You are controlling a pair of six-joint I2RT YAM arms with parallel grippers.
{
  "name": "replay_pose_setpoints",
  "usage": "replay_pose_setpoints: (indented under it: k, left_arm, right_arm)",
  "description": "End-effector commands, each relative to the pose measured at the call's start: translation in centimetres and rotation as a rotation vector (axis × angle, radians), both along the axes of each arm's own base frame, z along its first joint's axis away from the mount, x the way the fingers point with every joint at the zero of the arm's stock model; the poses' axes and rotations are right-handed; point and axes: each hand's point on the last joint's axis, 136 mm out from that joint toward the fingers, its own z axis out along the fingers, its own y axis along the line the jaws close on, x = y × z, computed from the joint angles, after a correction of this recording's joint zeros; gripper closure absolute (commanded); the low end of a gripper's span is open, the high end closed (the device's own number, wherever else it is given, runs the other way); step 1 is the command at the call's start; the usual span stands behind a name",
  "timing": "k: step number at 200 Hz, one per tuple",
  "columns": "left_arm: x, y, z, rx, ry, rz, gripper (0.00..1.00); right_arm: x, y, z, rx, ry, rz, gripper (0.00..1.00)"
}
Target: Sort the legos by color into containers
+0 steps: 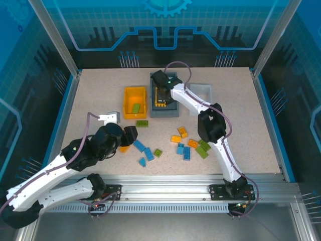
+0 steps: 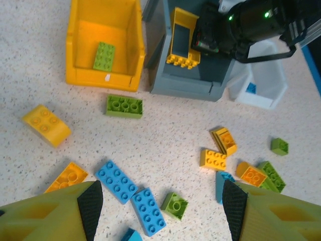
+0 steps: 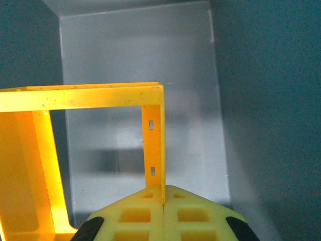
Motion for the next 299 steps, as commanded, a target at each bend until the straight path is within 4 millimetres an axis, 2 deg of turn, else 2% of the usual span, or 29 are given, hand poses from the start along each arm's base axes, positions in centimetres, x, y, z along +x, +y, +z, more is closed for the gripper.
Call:
replay_pose_setpoints:
  k: [1,15,40,55,72,78,79,94,112,126,128,130,135,140,156,180,202,224,254,299]
  left_arm:
    - [0.0,-0.3,-2.3,0.033,0.063,-0.002,0.31]
    - [0.2,-0.6,-3.6,0.05,0.101,-0.007,0.3]
    - [0.7,-0.9,-6.6,0.031,0.197,0.003,0.28]
    - [1.1,-0.8,-8.6,-0.02,0.273,0.023,0.28]
    - [2.0,-1.1,-9.6,-0.048,0.3,0.035,0.28]
    - [2.4,-1.2,-9.8,-0.048,0.306,0.034,0.28]
    - [2.4,-1.3,-9.8,-0.049,0.305,0.034,0.28]
    - [3.5,-1.7,-10.3,-0.025,0.319,0.02,0.27]
    - [5.0,-2.1,-11.0,0.038,0.328,-0.001,0.25]
    - [6.2,-1.9,-12.2,0.077,0.355,-0.001,0.22]
    - [6.3,-1.9,-12.3,0.083,0.359,-0.002,0.21]
    - [6.5,-1.9,-12.5,0.087,0.364,-0.001,0.14]
    - [7.0,-1.8,-12.9,0.097,0.372,-0.001,0.04]
    - [7.4,-1.8,-13.4,0.111,0.379,-0.006,0.01]
    - [8.8,-2.2,-14.6,0.154,0.384,-0.037,0.01]
    - [10.6,-2.7,-15.7,0.209,0.374,-0.065,0.01]
    - [11.9,-2.9,-16.6,0.24,0.371,-0.066,0.01]
    - [13.2,-3.0,-17.3,0.263,0.369,-0.056,0.01]
    - [14.6,-2.2,-19.2,0.295,0.407,-0.023,0.01]
    - [16.3,-1.7,-20.6,0.309,0.416,-0.017,0.03]
  right_arm:
    - [-0.7,0.2,-0.9,0.005,0.059,0.029,1.0]
    - [-0.8,0.4,-0.8,0.011,0.063,0.034,1.0]
    - [-0.9,0.7,0.4,0.025,0.047,0.052,0.81]
    - [-0.8,1.0,2.4,0.03,0.009,0.07,0.71]
    - [-0.9,1.0,5.5,0.04,-0.048,0.081,0.62]
    - [-1.0,1.0,5.8,0.037,-0.054,0.085,0.6]
    - [-1.1,1.0,7.0,0.047,-0.073,0.087,0.59]
    - [-1.6,0.8,9.7,0.063,-0.116,0.091,0.56]
    - [-3.1,0.7,12.9,0.077,-0.178,0.111,0.52]
    - [-5.0,0.6,15.0,0.095,-0.227,0.14,0.47]
    - [-5.4,0.7,15.2,0.097,-0.233,0.146,0.46]
    - [-5.8,0.7,15.3,0.099,-0.237,0.152,0.45]
    - [-6.8,0.7,15.9,0.106,-0.256,0.167,0.42]
    - [-7.8,0.8,16.3,0.117,-0.274,0.185,0.39]
    - [-11.3,0.9,16.3,0.148,-0.301,0.242,0.3]
    - [-17.0,1.0,14.5,0.199,-0.296,0.327,0.22]
    - [-21.6,1.1,13.7,0.244,-0.307,0.399,0.17]
    - [-25.1,0.5,12.7,0.266,-0.302,0.427,0.16]
    - [-27.5,-1.3,11.9,0.279,-0.286,0.399,0.16]
    - [-28.5,-2.9,12.4,0.292,-0.291,0.375,0.16]
